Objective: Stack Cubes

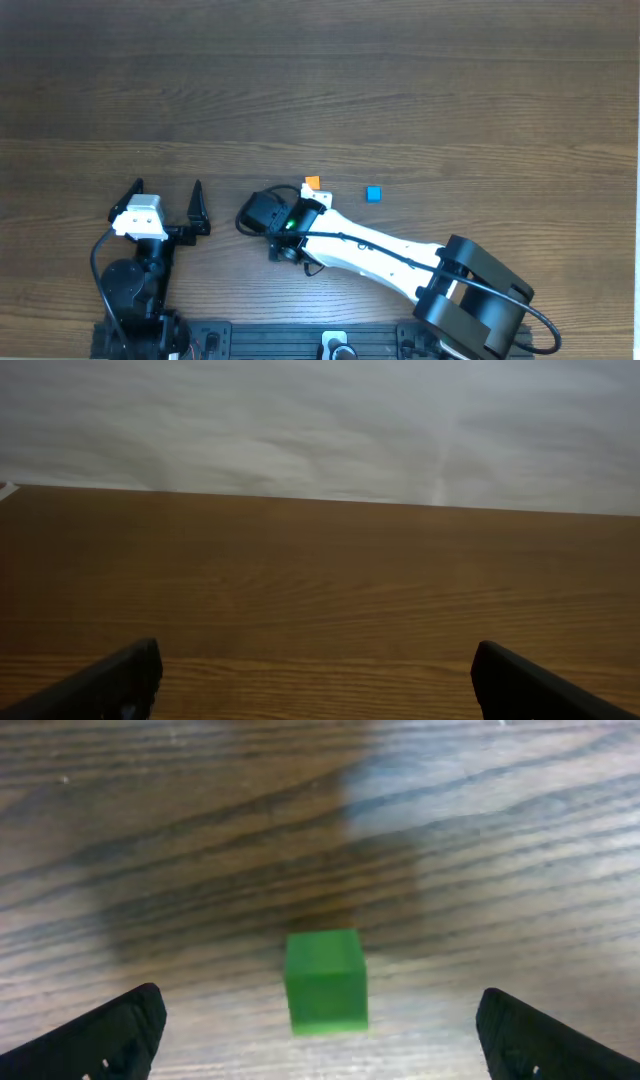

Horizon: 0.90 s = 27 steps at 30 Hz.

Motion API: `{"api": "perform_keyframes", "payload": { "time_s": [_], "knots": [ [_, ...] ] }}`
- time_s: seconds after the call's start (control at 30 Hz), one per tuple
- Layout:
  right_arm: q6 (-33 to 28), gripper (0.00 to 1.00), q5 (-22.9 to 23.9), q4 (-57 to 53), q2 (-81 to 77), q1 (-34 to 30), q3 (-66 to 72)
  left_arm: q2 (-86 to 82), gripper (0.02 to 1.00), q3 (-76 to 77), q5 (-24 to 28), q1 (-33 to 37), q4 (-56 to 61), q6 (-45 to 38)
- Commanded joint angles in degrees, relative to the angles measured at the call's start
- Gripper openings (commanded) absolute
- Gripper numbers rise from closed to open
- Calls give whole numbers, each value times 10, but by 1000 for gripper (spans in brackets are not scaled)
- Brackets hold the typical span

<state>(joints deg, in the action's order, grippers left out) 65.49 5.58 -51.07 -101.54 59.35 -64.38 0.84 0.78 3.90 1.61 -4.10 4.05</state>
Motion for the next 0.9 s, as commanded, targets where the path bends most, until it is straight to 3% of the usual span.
{"api": "perform_keyframes", "payload": {
  "time_s": [0.03,0.4,0.67,0.9],
  "knots": [
    [-32,991,9,30,-5,-12,26,-3,998,-4,3,3,0,-7],
    [-94,993,-2,54,-5,-17,43,-3,1000,-4,3,3,0,-7],
    [-94,980,-12,52,-5,-16,43,-3,1000,-4,3,3,0,-7],
    [-94,858,-15,53,-5,-15,50,-3,1000,-4,3,3,0,-7]
  ]
}}
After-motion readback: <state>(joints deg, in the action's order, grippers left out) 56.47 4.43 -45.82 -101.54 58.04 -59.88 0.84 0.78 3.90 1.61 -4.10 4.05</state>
